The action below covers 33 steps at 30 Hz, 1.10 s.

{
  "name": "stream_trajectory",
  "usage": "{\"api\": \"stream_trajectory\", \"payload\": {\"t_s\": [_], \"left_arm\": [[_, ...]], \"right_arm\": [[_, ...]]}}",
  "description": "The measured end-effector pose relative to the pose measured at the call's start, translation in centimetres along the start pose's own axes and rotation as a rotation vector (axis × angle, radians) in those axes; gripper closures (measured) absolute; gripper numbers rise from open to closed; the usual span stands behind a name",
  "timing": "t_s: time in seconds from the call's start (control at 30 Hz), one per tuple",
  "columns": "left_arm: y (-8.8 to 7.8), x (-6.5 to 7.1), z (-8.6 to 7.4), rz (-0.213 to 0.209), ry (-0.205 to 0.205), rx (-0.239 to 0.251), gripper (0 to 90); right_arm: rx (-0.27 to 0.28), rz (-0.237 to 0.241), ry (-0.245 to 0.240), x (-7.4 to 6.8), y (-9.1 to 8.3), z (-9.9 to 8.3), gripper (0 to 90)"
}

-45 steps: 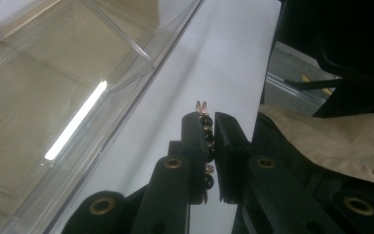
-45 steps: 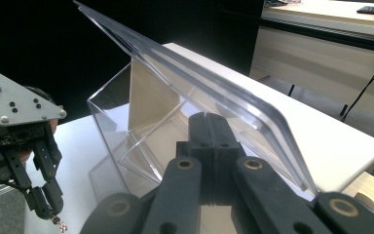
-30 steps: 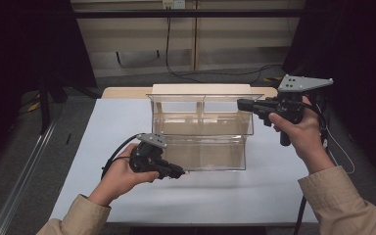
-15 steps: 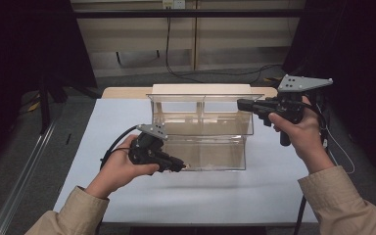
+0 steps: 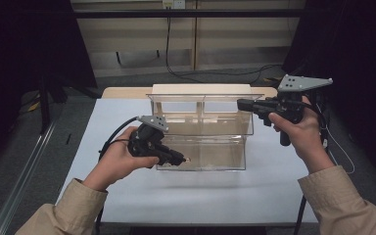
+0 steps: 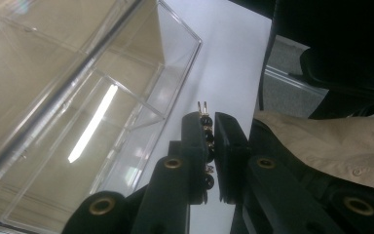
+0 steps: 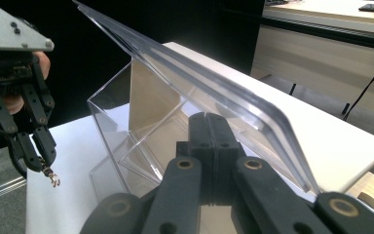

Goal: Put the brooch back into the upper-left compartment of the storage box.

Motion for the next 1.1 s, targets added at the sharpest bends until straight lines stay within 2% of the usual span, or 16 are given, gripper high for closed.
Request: {"api": "stream_trajectory", "payload": {"t_s": [0.17,0.2,0.23,0.37,0.4,0.43,0.47,0.5,0.57,0.6,0.67,1.1], "left_arm": [[-0.3,-0.1,0.5,0.007,0.003,-0.008,83.9],[-0.4,-0.1,0.6,0.022,0.005,-0.016,83.9],[-0.4,-0.1,0.7,0.008,0.0,-0.006,83.9],[-0.6,-0.2,1.0,0.014,0.005,-0.009,83.9],[-0.7,-0.2,1.0,0.029,0.007,-0.015,83.9],[-0.7,-0.2,1.1,0.012,0.01,-0.008,83.9],[-0.8,-0.2,1.2,0.028,0.012,-0.016,83.9],[-0.8,-0.2,1.2,0.012,0.011,-0.007,83.9],[-1.0,-0.2,1.4,0.013,0.01,0.003,83.9],[-1.1,-0.1,1.4,0.029,0.012,-0.01,83.9],[-1.2,-0.2,1.5,0.015,0.016,0.003,83.9],[-1.7,-0.3,2.4,0.021,0.016,-0.001,83.9]], "right_arm": [[0.0,-0.001,0.0,0.0,0.0,0.0,90.0],[0.001,0.0,0.0,0.0,0.0,0.0,90.0],[0.002,-0.001,0.0,0.0,0.0,0.0,90.0],[0.003,-0.001,0.0,0.1,0.0,-0.1,90.0],[0.003,-0.002,-0.001,0.1,0.0,-0.1,90.0],[0.003,-0.001,0.001,0.1,0.0,-0.1,90.0],[0.002,-0.001,0.0,0.1,0.0,-0.1,90.0],[0.002,-0.001,0.0,0.1,0.0,-0.1,90.0],[0.001,-0.001,0.0,0.1,0.0,-0.1,90.0],[0.001,-0.002,0.001,0.1,0.0,-0.1,90.0],[0.001,-0.001,0.001,0.1,0.0,-0.1,90.0],[-0.002,-0.003,0.002,0.1,0.2,-0.1,90.0]]}}
Point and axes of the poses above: each handheld gripper's, and its own axes: y roughly forward along the jaws, z roughly out of its top, x roughly to its right, the point moved 3 cm from there along y, roughly forward along the jaws, and after that the axes turned 1 degree about -x, right-handed, at the moved point
